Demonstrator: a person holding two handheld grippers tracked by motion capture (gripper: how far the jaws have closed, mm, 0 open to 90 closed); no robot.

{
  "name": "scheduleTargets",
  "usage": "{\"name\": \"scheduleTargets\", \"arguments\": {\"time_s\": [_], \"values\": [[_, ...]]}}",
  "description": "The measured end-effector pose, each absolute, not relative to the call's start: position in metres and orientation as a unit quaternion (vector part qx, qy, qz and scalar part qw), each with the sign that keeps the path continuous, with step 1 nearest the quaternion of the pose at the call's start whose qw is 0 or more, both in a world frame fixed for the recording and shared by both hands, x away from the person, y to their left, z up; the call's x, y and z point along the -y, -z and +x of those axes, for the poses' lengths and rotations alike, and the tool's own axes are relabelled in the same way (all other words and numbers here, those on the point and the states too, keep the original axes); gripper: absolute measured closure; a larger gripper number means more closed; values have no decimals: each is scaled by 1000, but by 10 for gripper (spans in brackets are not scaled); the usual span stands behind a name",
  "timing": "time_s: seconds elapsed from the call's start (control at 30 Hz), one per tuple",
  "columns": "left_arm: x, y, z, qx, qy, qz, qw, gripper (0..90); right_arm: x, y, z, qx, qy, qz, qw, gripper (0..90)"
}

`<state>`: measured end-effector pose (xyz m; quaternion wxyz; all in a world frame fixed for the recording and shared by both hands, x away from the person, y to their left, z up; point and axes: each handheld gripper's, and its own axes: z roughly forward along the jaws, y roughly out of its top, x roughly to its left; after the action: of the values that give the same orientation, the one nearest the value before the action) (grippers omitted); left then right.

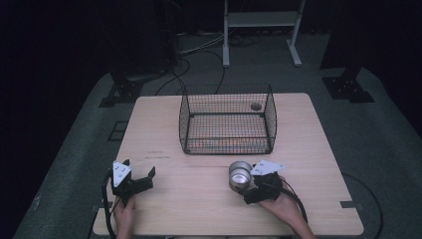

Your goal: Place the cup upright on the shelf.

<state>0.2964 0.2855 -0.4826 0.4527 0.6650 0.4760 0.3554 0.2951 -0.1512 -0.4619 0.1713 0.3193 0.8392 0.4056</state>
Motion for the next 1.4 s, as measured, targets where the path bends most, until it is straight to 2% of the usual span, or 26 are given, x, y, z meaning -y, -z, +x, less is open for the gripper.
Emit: {"name": "scheduleTargets", "arguments": {"time_s": [0.53, 0.73, 0.77, 0.9, 1.4], "values": [[-286, 483, 296, -476, -355, 664, 454, 0, 141, 465, 306, -841, -405, 321, 161, 26], [-286, 482, 296, -476, -355, 664, 454, 0, 141, 465, 308, -843, -409, 314, 153, 80], [-286, 483, 296, -476, -355, 664, 454, 0, 141, 465, 309, -842, -413, 314, 147, 132], [-286, 483, 297, -476, -355, 664, 455, 0, 143, 464, 309, -840, -420, 312, 145, 171], [-286, 483, 296, -476, -355, 665, 453, 0, 147, 458, 305, -841, -421, 306, 144, 179]]}}
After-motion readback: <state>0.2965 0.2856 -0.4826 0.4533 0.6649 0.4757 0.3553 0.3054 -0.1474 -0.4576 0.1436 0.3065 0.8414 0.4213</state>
